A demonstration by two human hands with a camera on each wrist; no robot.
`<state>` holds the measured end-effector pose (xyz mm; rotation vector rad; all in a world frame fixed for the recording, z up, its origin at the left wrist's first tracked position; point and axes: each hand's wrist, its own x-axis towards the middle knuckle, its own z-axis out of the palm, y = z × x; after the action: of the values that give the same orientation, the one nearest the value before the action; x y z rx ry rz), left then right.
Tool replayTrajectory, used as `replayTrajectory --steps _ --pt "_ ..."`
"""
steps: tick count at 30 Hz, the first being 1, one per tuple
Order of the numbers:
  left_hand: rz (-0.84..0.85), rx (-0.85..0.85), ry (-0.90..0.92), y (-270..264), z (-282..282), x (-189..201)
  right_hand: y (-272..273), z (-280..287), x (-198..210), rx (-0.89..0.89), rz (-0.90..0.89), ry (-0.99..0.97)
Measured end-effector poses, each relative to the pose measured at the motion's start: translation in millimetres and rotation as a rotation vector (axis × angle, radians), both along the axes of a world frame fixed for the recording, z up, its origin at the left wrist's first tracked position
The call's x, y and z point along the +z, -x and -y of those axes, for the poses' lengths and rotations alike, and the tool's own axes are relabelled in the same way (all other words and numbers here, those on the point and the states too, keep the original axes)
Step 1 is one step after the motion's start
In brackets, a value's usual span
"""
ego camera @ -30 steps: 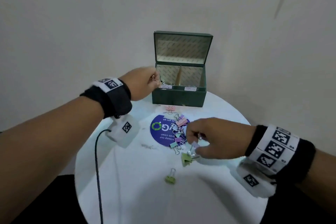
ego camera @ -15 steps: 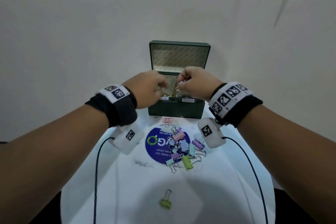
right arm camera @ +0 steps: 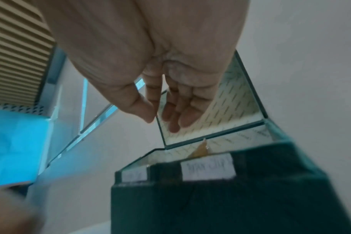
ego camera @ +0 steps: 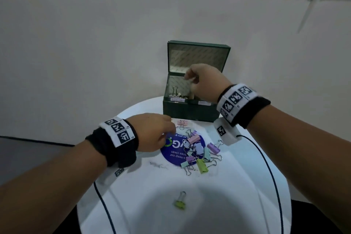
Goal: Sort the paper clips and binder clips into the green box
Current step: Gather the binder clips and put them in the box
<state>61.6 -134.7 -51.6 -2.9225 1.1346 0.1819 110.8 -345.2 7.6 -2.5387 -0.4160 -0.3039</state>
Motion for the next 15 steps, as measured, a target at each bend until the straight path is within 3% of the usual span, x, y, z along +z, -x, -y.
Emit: replayTrajectory --steps 2,7,15 --pt "0.019 0.027 0.045 1 -3 -2 21 4 -8 0.095 0.007 0.059" --pt "0.007 0.038 0.061 0 0 -5 67 15 -32 0.270 -0.233 0.421" --pt "-0.127 0.073 0.025 -11 29 -4 108 -3 -51 0.441 -0.266 0.540"
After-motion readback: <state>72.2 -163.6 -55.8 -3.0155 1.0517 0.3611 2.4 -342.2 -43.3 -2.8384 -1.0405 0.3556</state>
